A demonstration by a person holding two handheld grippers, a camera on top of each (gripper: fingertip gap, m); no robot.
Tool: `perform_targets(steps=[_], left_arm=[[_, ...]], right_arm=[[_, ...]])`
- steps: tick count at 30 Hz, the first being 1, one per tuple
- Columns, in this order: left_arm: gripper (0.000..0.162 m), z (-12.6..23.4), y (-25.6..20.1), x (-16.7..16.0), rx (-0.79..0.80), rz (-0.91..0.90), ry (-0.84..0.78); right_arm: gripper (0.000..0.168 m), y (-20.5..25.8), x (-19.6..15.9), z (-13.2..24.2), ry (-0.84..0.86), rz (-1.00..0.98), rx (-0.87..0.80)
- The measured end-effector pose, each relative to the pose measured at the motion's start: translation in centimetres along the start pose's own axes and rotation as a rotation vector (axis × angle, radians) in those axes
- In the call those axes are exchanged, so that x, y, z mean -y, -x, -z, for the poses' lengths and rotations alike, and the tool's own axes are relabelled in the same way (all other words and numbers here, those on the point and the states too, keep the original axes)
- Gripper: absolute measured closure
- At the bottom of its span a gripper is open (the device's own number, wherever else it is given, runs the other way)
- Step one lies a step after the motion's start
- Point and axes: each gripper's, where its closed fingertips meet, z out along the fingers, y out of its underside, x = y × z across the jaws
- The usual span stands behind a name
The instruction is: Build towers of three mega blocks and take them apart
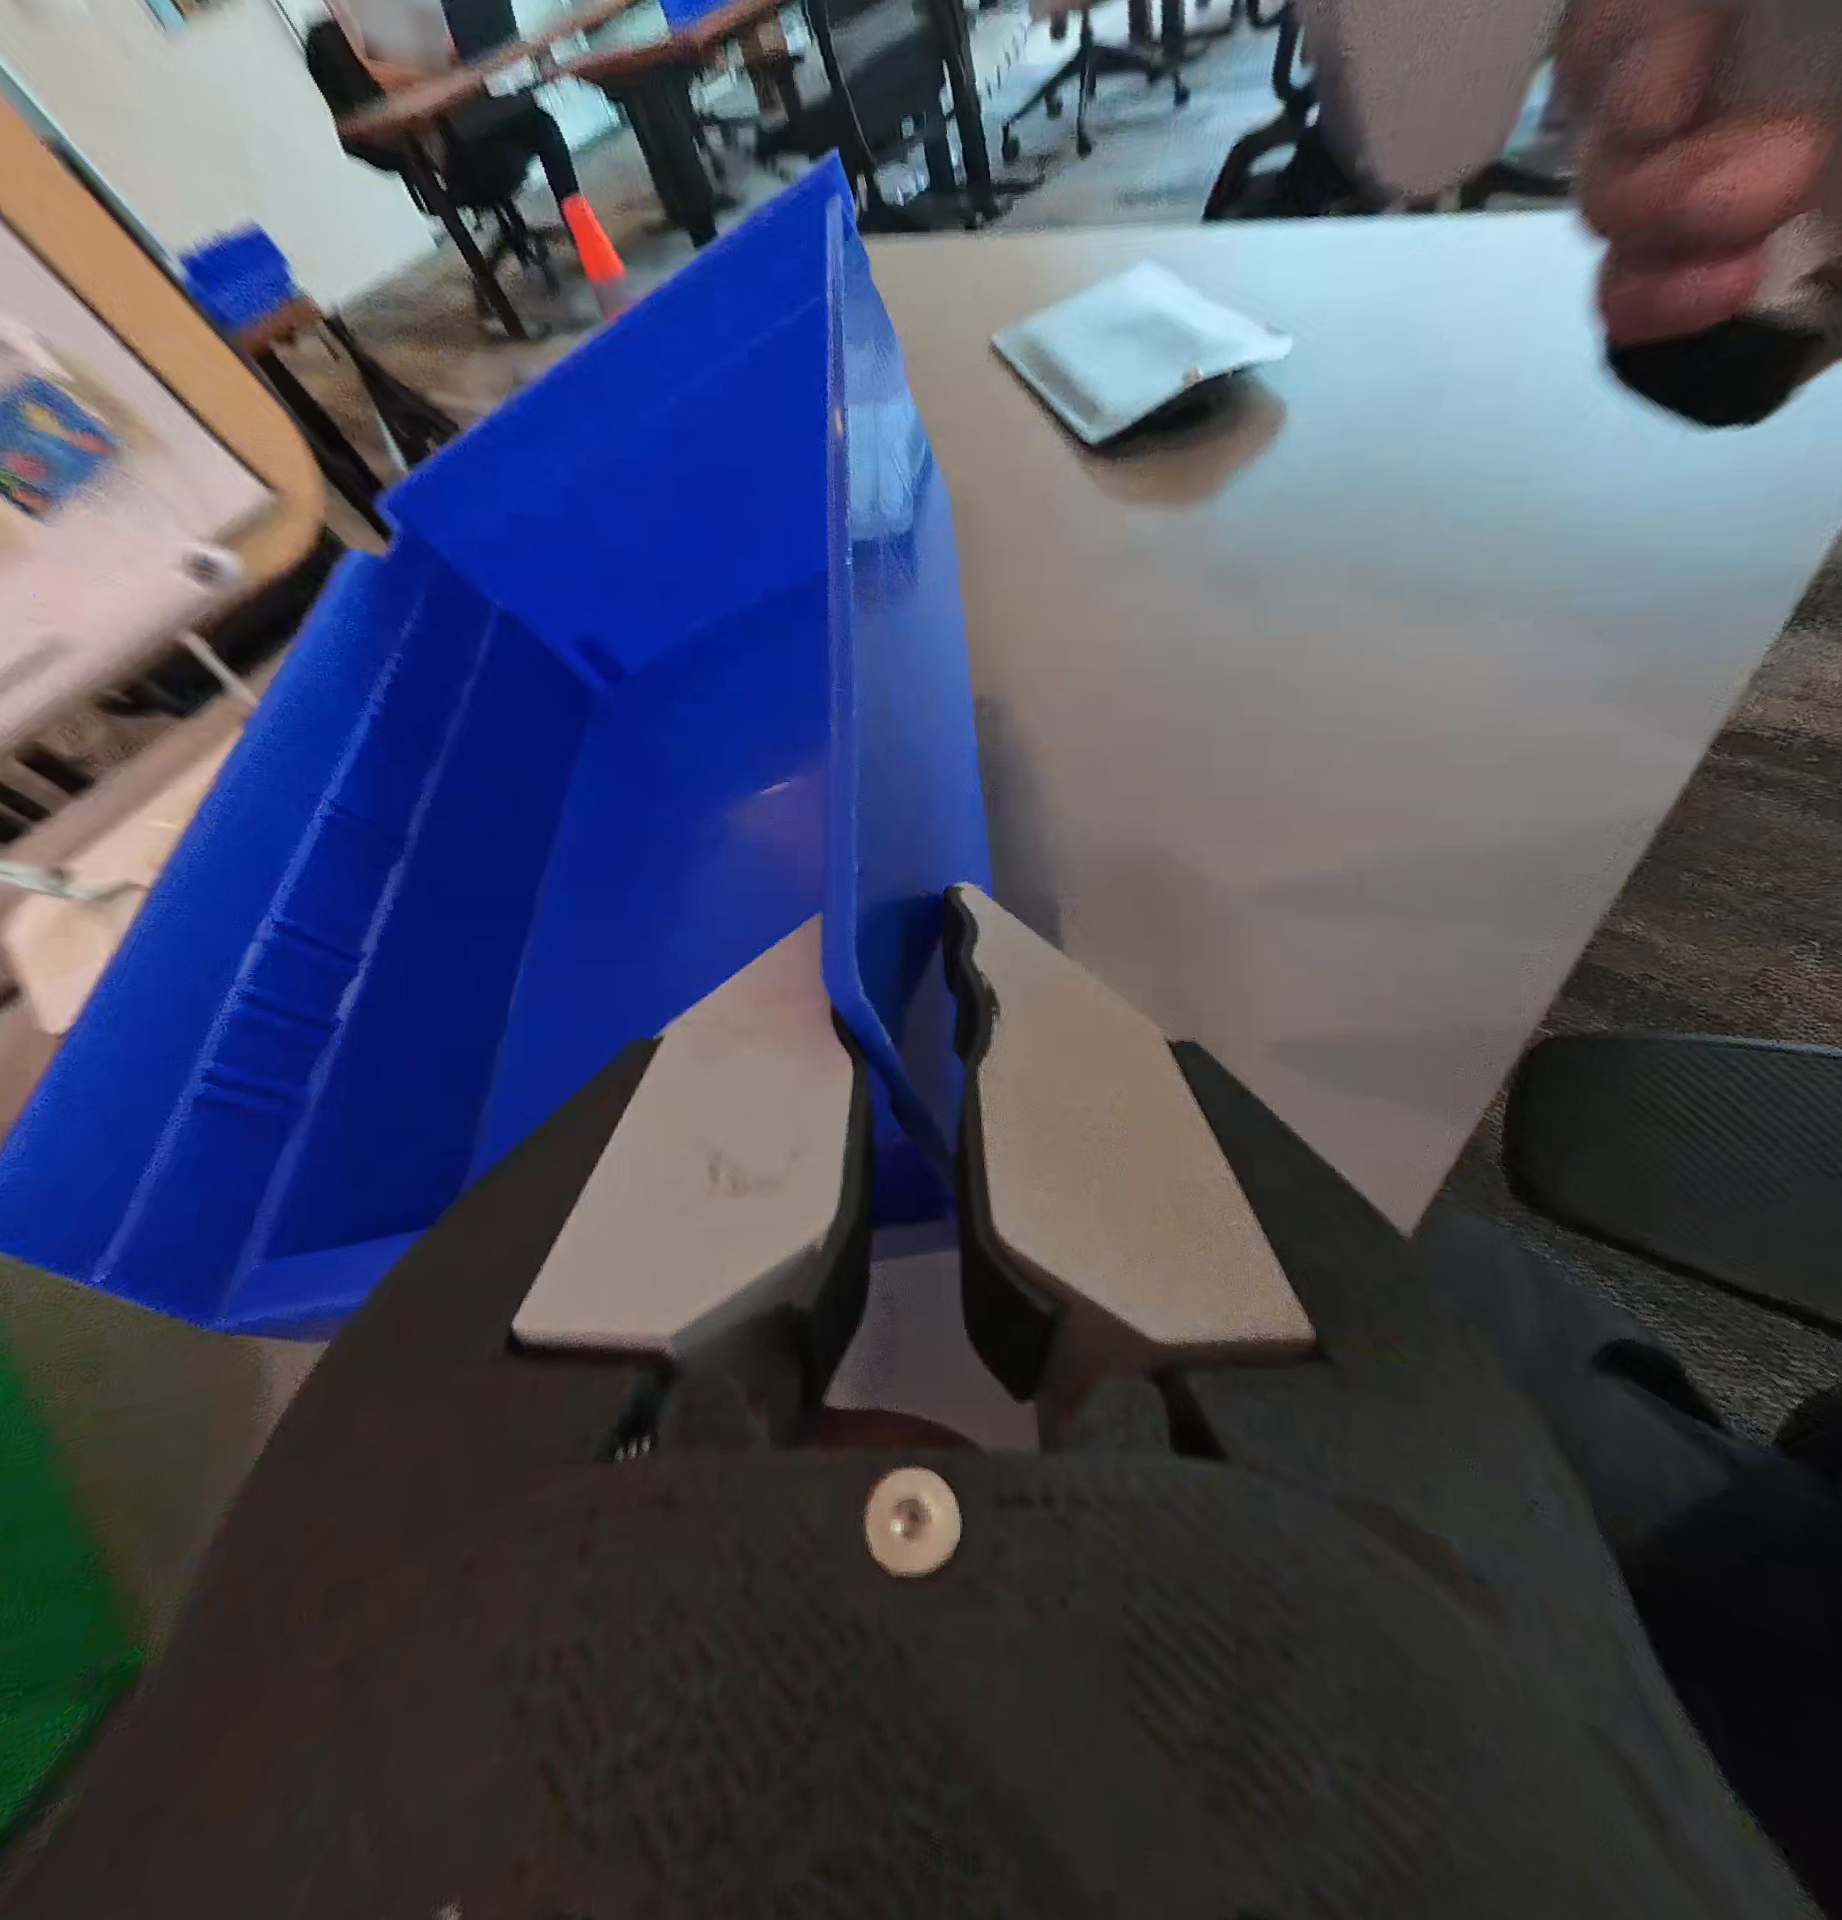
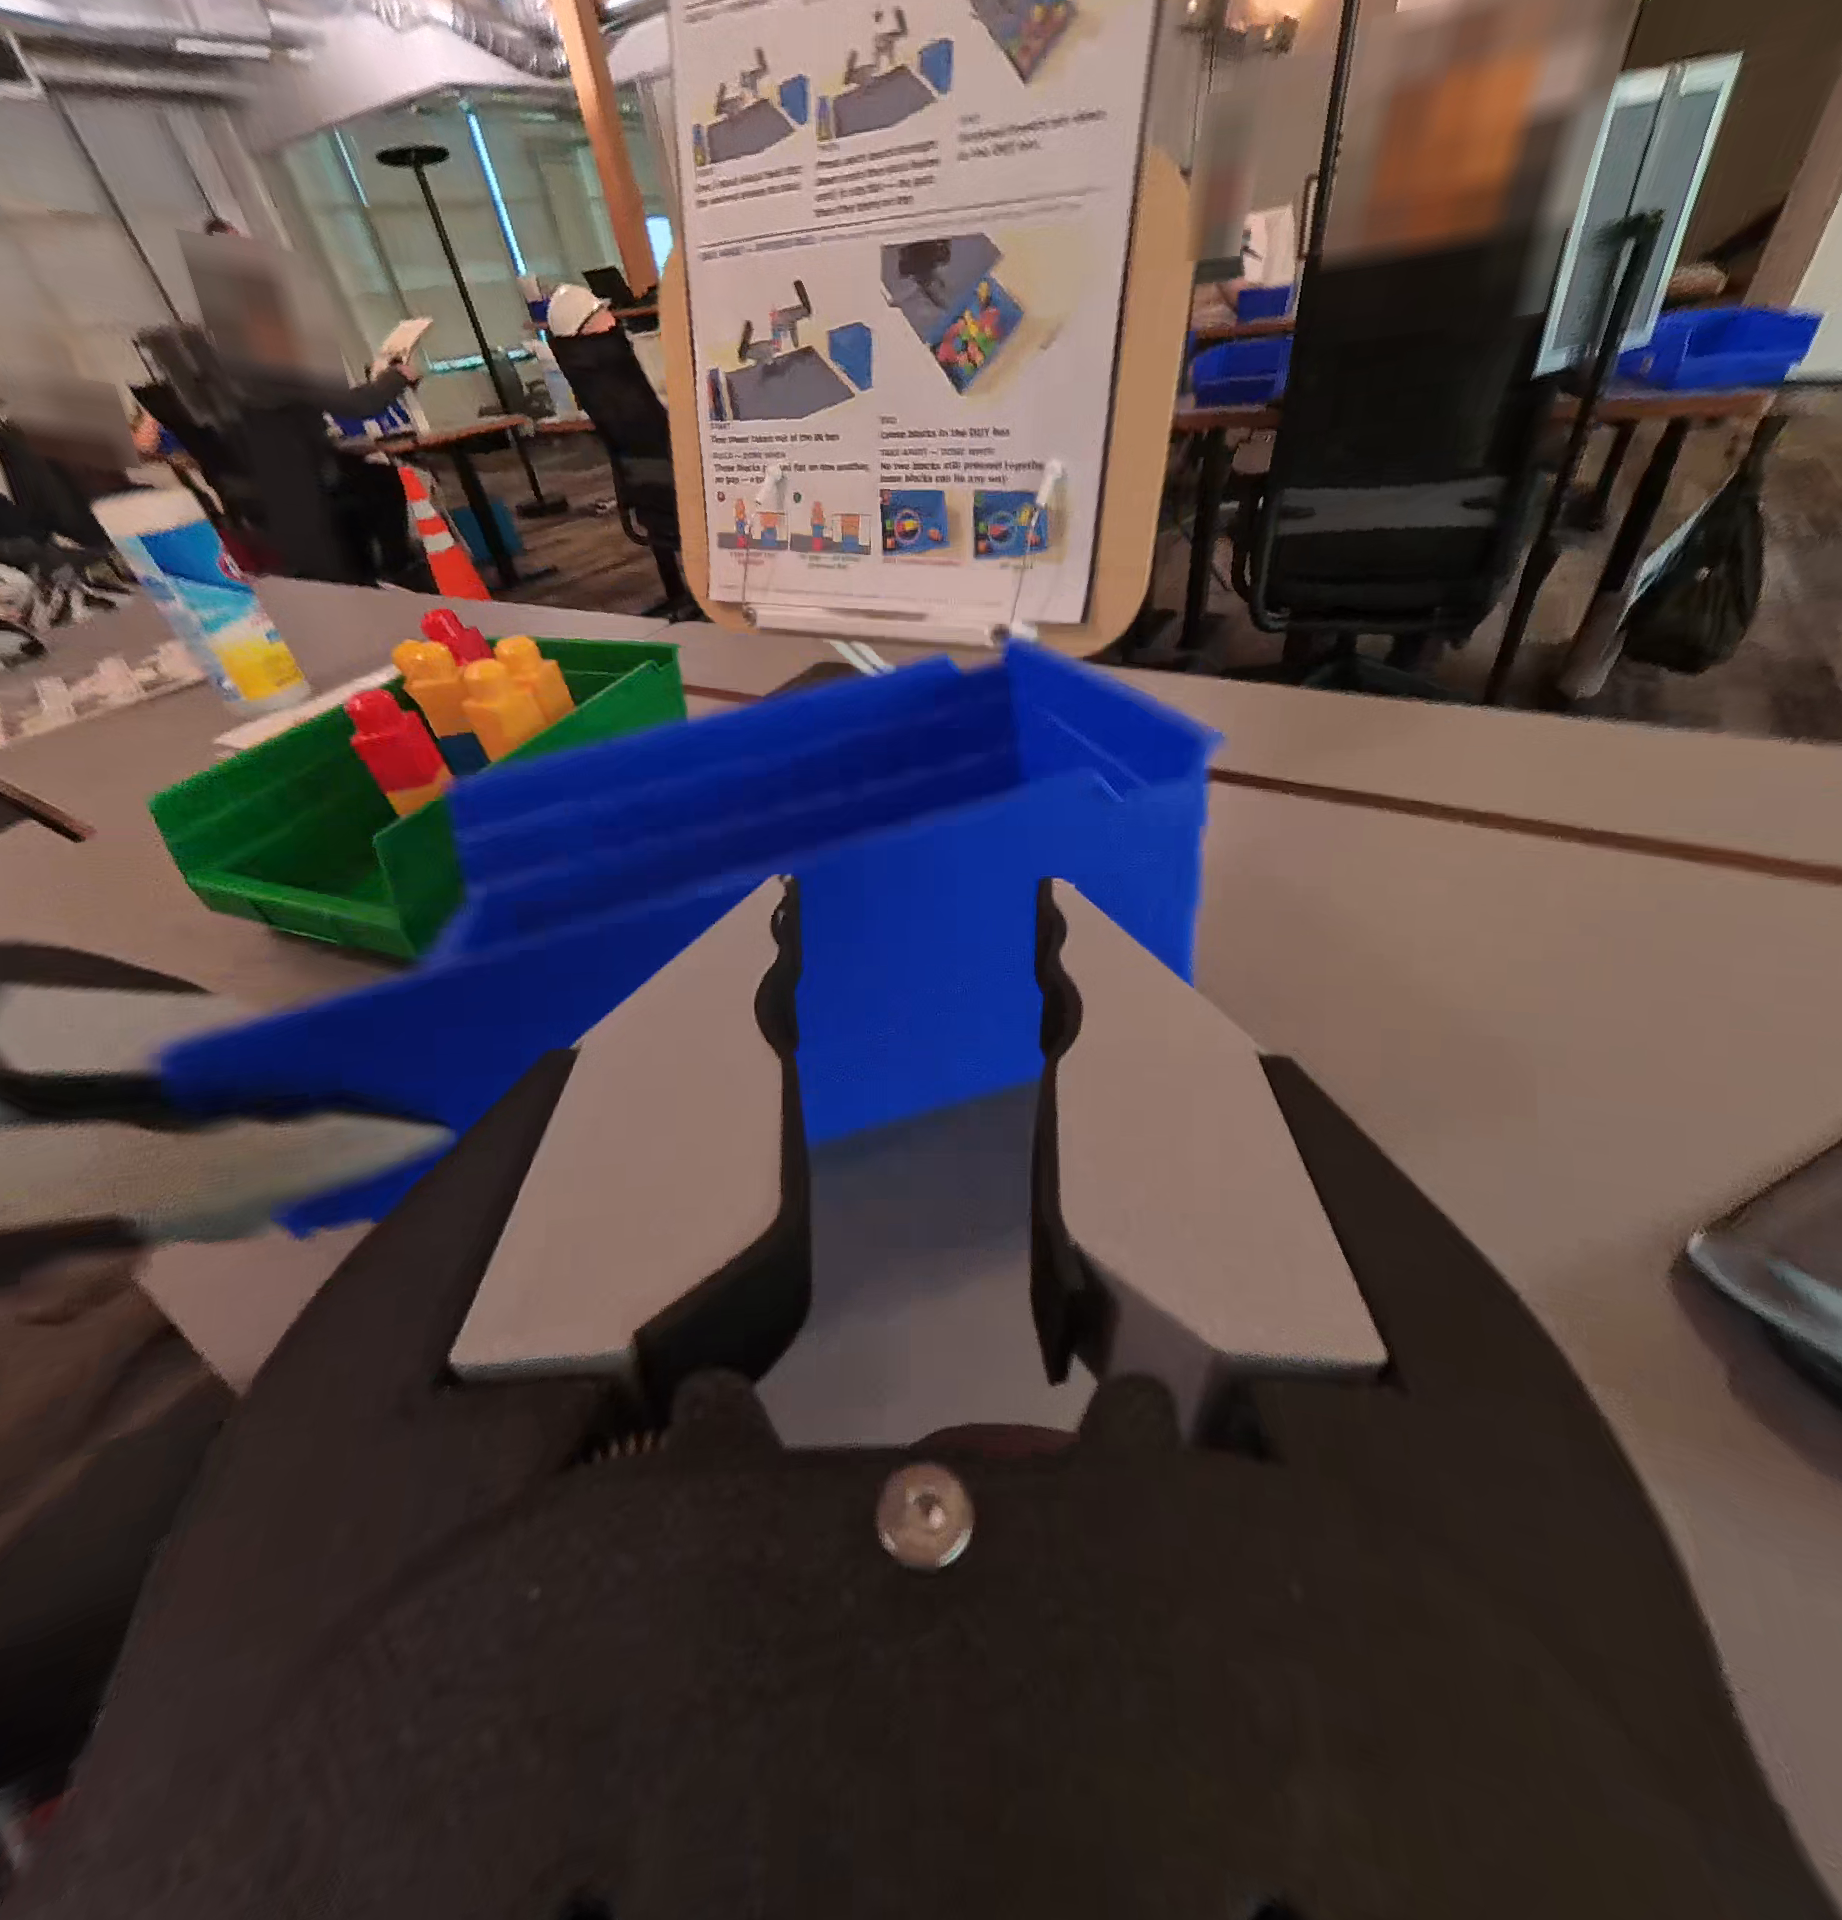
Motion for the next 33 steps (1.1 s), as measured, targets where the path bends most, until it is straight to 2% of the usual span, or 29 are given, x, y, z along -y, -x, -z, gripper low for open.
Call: perform_targets(steps=[1,2,4,5,7,10,12,15,17,18,19,20,21,22,27,29,30,31,33], left_arm=[[0.153,-2.1,-0.9,-0.8,-0.011,0.018,0.031],[0.158,-4.0,-2.2,-1.6,-0.048,0.032,0.062],[0.146,-6.5,-4.4,-2.3,-0.082,0.024,0.094],[0.136,-6.9,-5.0,-2.1,-0.076,-0.006,0.08],[0.133,-6.5,-5.4,-1.5,-0.068,-0.057,0.047],[0.109,-4.1,-3.8,-1.4,-0.047,-0.037,0.021],[0.102,-1.3,-1.7,-1.6,-0.034,0.032,-0.01],[0.099,3.4,3.7,-2.6,0.043,0.113,-0.067],[0.1,5.7,8.5,-4.7,0.139,0.128,-0.032],[0.1,6.6,11.1,-6.2,0.192,0.136,0.007],[0.1,7.3,13.4,-7.8,0.235,0.147,0.048],[0.1,7.9,15.6,-9.5,0.268,0.157,0.092],[0.1,8.4,17.6,-11.4,0.3,0.167,0.146],[0.098,8.8,19.4,-13.4,0.333,0.174,0.206],[0.096,10.9,25.3,-21.5,0.438,0.187,0.409],[0.071,11.8,27.0,-23.6,0.463,0.203,0.438],[0.062,12.1,27.6,-24.4,0.457,0.248,0.439],[0.061,12.4,27.9,-24.9,0.436,0.31,0.433],[0.047,13.5,29.0,-26.1,0.436,0.389,0.44]], right_arm=[[0.125,-0.4,-0.5,0.2,0.014,-0.043,0.015],[0.123,-0.4,-1.0,0.2,0.042,-0.07,0.036],[0.121,-0.4,-2.0,0.2,0.098,-0.059,0.038],[0.121,-0.4,-2.5,0.1,0.116,-0.034,0.02],[0.121,0.0,-3.5,0.0,0.164,0.013,0.011],[0.119,2.8,-5.1,-0.3,0.25,0.057,0.101],[0.117,6.2,-6.1,-0.5,0.294,0.089,0.207],[0.117,11.6,-9.0,-1.7,0.404,0.2,0.31],[0.12,13.9,-12.1,-2.9,0.516,0.277,0.328],[0.124,14.5,-13.4,-3.7,0.559,0.305,0.314],[0.136,14.7,-14.3,-4.4,0.586,0.318,0.3],[0.141,14.3,-15.5,-4.9,0.638,0.321,0.274],[0.158,13.6,-16.8,-4.9,0.708,0.328,0.244],[0.168,12.7,-17.7,-4.7,0.764,0.346,0.222],[0.168,4.7,-17.5,-2.5,0.827,0.33,-0.024],[0.168,0.6,-17.6,-1.2,0.859,0.286,-0.119],[0.168,-1.6,-17.6,-0.6,0.865,0.258,-0.184],[0.165,-3.5,-17.6,-0.1,0.864,0.23,-0.234],[0.139,-5.7,-17.3,0.5,0.841,0.167,-0.277]])
